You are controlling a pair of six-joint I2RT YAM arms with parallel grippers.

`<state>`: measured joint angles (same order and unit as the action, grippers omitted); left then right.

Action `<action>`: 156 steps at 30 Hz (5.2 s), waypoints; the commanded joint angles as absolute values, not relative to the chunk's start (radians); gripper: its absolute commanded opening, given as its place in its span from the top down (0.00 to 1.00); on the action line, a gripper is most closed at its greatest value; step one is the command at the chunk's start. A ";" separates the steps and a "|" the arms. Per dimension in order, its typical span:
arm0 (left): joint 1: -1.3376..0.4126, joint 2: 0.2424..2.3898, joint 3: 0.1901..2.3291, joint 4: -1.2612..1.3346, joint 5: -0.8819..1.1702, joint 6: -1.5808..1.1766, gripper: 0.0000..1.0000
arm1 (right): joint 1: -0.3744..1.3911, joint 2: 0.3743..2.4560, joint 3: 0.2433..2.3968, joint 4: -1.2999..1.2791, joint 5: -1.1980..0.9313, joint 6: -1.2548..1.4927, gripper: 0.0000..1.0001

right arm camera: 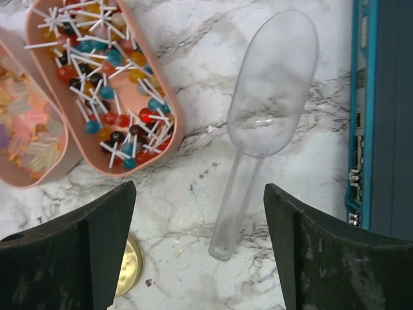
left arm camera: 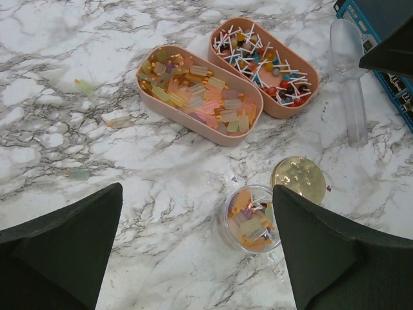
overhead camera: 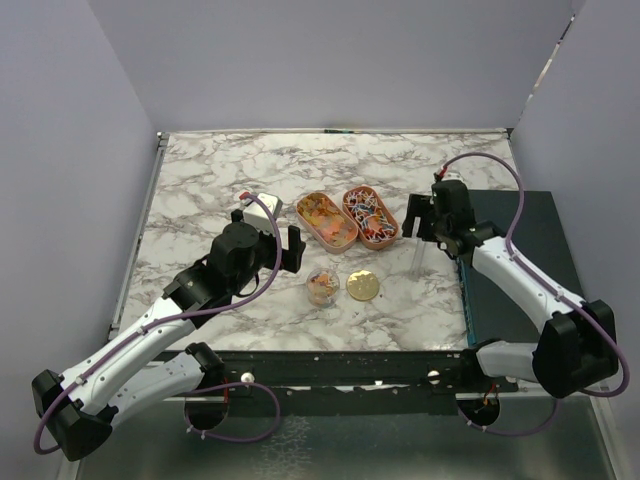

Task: Pack the candies
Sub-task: Place the spatula at the center of the board, then pick up the bottle lid at the center of the board, then close the bottle lid on the packing bottle.

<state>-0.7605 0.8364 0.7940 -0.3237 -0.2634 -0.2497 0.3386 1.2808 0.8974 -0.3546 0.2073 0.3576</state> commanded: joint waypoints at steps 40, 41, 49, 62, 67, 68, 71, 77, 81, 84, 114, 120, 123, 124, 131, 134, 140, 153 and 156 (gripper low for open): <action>-0.753 0.823 0.790 -0.328 -0.285 -0.249 0.01 | 0.801 1.644 1.034 -0.509 0.151 0.428 0.00; -0.754 0.822 0.791 -0.328 -0.285 -0.249 0.01 | 0.805 1.651 1.038 -0.510 0.153 0.428 0.01; -0.753 0.820 0.790 -0.328 -0.284 -0.249 0.01 | 0.847 1.708 1.076 -0.564 0.213 0.426 0.02; -0.753 0.816 0.789 -0.327 -0.285 -0.250 0.01 | 0.875 1.734 1.075 -0.578 0.272 0.442 0.04; -0.754 0.818 0.789 -0.329 -0.287 -0.249 0.01 | 0.878 1.737 1.067 -0.557 0.257 0.445 0.10; -0.754 0.818 0.790 -0.329 -0.288 -0.250 0.01 | 0.878 1.739 1.067 -0.556 0.251 0.445 0.11; -0.754 0.818 0.788 -0.329 -0.289 -0.249 0.01 | 0.879 1.738 1.060 -0.542 0.234 0.444 0.14; -0.753 0.820 0.787 -0.330 -0.289 -0.249 0.01 | 0.878 1.738 1.051 -0.531 0.226 0.445 0.20; -0.754 0.820 0.788 -0.329 -0.290 -0.250 0.01 | 0.878 1.738 1.045 -0.528 0.233 0.450 0.17; -0.754 0.821 0.788 -0.329 -0.290 -0.249 0.01 | 0.878 1.736 1.041 -0.526 0.241 0.454 0.13; -0.754 0.837 0.790 -0.330 -0.293 -0.250 0.01 | 0.878 1.575 1.087 -0.659 0.319 0.392 0.31; -0.754 0.823 0.789 -0.330 -0.315 -0.252 0.01 | 0.883 1.514 1.133 -0.679 0.245 0.318 0.34; -0.752 0.816 0.789 -0.330 -0.322 -0.252 0.01 | 0.895 1.491 1.151 -0.666 0.222 0.304 0.34; -0.752 0.814 0.789 -0.330 -0.325 -0.252 0.01 | 0.902 1.487 1.158 -0.662 0.211 0.299 0.34; -0.750 0.761 0.783 -0.330 -0.380 -0.259 0.01 | 0.979 1.540 1.235 -0.671 0.198 0.288 0.35; -0.748 0.743 0.783 -0.331 -0.401 -0.260 0.01 | 1.006 1.573 1.263 -0.665 0.184 0.285 0.35; -0.746 0.725 0.781 -0.331 -0.415 -0.262 0.01 | 1.045 1.649 1.316 -0.663 0.169 0.282 0.35; -0.747 0.720 0.781 -0.331 -0.410 -0.264 0.01 | 1.076 1.746 1.357 -0.670 0.199 0.295 0.35; -0.747 0.719 0.781 -0.330 -0.408 -0.263 0.01 | 1.077 1.769 1.373 -0.696 0.228 0.304 0.35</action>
<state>-0.7521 0.7303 0.7940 -0.3244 -0.3908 -0.2543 1.0664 1.7317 1.3315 -0.6544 0.1890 0.2947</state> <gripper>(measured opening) 0.991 0.790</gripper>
